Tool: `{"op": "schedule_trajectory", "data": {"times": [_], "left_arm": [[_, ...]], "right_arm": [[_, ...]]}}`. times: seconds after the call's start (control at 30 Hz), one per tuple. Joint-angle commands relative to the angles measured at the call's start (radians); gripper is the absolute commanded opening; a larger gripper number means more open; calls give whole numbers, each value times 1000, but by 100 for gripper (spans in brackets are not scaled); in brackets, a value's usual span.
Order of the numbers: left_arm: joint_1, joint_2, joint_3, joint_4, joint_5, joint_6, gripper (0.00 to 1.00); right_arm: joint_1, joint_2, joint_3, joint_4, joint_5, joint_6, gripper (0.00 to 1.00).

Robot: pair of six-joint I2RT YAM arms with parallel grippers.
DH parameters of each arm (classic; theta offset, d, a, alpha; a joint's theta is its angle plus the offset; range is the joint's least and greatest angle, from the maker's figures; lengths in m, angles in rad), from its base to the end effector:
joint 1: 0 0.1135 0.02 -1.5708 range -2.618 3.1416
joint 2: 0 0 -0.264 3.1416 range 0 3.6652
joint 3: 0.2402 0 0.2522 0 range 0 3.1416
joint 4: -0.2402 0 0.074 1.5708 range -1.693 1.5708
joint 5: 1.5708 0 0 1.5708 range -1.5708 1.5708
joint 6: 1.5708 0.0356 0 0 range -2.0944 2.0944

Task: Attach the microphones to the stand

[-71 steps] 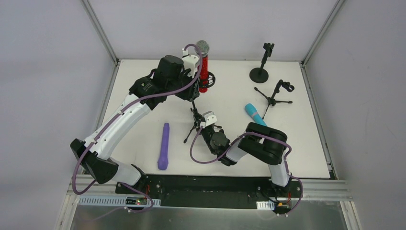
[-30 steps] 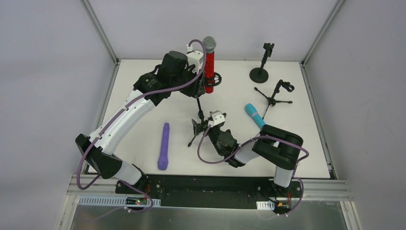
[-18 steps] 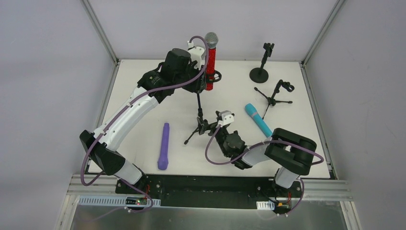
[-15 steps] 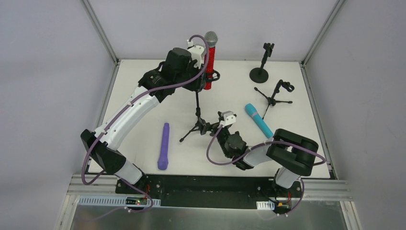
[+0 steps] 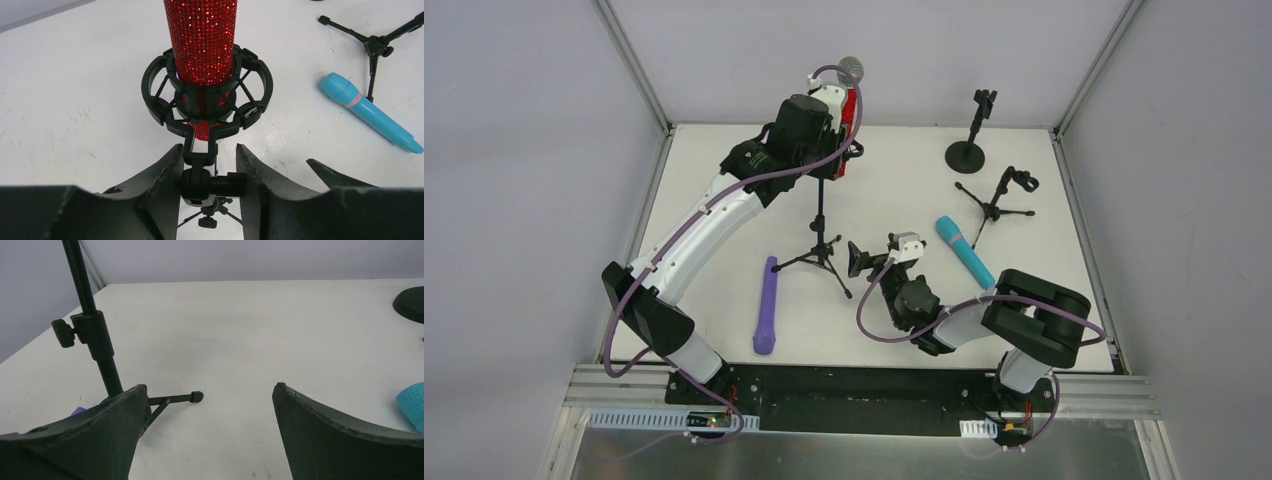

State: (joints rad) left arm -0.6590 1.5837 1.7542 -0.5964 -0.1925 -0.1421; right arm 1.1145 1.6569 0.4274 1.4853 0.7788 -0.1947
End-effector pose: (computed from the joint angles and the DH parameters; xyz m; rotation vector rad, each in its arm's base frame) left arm 0.2839 -0.2113 0.4332 0.3907 1.9645 -0.3246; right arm 0.1447 0.2379 0.1909 -0.2305 1.3752 0.2551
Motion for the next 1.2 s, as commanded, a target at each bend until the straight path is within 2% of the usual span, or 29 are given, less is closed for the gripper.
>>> {"op": "schedule_trajectory", "data": {"times": [0.0, 0.37, 1.17], "left_arm": [[11, -7, 42, 25, -35, 16, 0], [30, -53, 6, 83, -25, 45, 0], [104, -182, -277, 483, -123, 133, 0]], "right_arm": [[-3, 3, 4, 39, 48, 14, 99], [-4, 23, 13, 38, 48, 9, 99], [-4, 41, 23, 38, 53, 2, 99]]}}
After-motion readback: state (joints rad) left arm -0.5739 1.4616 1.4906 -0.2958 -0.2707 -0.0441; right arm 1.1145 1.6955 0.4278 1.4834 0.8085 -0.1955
